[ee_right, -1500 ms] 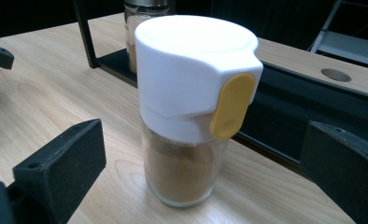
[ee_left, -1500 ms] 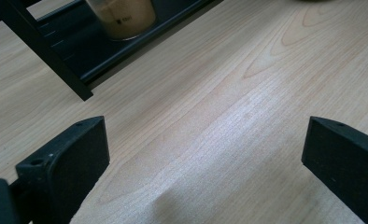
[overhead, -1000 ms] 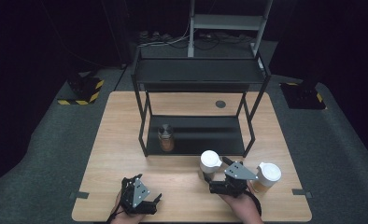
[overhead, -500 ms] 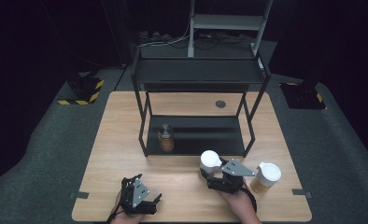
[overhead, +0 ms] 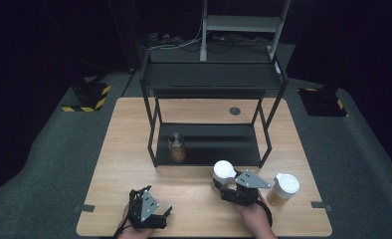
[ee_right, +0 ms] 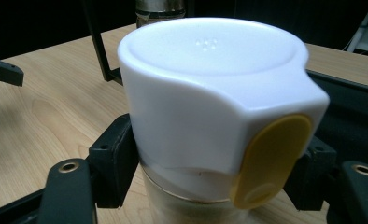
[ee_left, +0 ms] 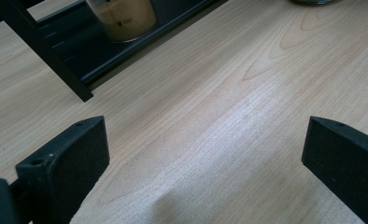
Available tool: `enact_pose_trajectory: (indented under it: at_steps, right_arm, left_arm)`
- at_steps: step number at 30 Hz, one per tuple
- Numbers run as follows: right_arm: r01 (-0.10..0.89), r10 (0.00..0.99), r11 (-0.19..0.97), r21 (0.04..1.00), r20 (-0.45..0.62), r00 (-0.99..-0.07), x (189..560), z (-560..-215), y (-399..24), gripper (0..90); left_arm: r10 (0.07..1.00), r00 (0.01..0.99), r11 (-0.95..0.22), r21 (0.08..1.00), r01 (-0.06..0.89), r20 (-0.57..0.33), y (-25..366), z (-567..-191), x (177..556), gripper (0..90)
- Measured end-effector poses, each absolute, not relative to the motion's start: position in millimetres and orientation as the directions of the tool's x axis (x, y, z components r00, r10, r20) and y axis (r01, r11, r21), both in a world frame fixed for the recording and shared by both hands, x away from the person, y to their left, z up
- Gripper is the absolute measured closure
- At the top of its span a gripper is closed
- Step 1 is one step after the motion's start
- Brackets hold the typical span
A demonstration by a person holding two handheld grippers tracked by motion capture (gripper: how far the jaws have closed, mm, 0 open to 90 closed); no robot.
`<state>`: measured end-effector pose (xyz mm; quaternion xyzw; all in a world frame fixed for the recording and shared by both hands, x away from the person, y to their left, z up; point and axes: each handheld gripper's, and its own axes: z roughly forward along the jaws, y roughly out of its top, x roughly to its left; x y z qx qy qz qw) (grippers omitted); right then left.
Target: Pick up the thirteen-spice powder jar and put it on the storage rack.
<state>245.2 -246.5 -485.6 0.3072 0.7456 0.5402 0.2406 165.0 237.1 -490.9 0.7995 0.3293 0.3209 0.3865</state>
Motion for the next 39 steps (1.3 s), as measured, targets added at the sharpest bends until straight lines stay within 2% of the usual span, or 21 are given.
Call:
enact_pose_trajectory:
  at_steps: [16, 39]
  right_arm:
    - [0.204, 0.726, 0.222, 0.953, -0.022, -0.687, 244, -482, -243, 30.0]
    - [0.16, 0.734, 0.209, 0.965, -0.046, -0.678, 248, -453, -232, 30.0]
  left_arm:
    - [0.772, 0.579, -0.489, 0.828, 0.275, 0.263, 237, -491, 165, 1.2]
    - [0.767, 0.585, -0.49, 0.83, 0.267, 0.265, 238, -492, 164, 1.2]
